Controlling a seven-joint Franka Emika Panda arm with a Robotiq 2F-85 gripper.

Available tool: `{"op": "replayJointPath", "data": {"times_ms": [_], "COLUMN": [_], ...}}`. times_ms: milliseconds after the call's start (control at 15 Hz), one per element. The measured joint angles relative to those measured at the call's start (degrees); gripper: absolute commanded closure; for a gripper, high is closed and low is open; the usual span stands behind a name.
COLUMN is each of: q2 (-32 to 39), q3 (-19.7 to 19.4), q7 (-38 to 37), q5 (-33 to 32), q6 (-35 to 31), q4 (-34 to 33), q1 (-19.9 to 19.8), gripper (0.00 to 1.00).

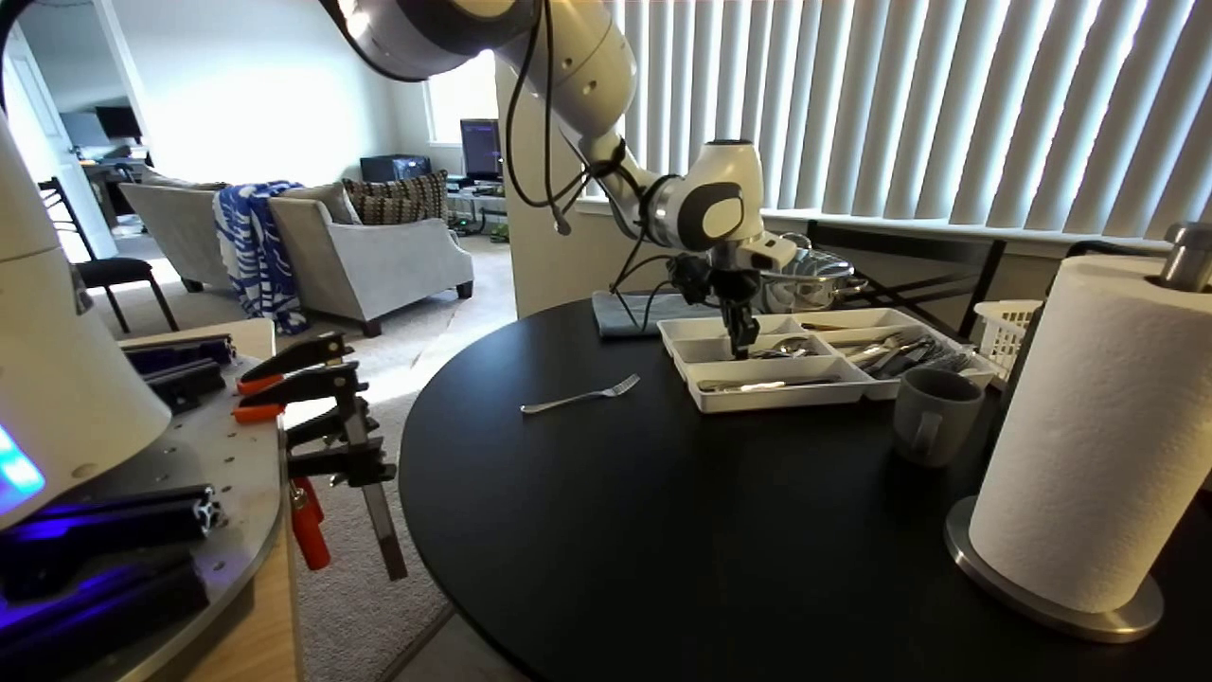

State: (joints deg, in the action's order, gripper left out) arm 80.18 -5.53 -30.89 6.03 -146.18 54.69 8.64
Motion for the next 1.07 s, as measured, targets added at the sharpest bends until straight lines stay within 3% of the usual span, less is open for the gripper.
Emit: {"op": "replayJointPath", "data": {"times_ms": [467,1000,1067], "q2": [4.0,4.1,4.1], "q3": [0.0,0.0,0.0], "q7": [0.2,0.2,0.2], "q5": [-0.6,-1.9,-1.9], "q6": [9.5,10.1,10.1], "q4": [-8.1,-8.6,-8.6], "q1": [0.1,0.3,0.3], "gripper": [1.0,1.0,0.74]}}
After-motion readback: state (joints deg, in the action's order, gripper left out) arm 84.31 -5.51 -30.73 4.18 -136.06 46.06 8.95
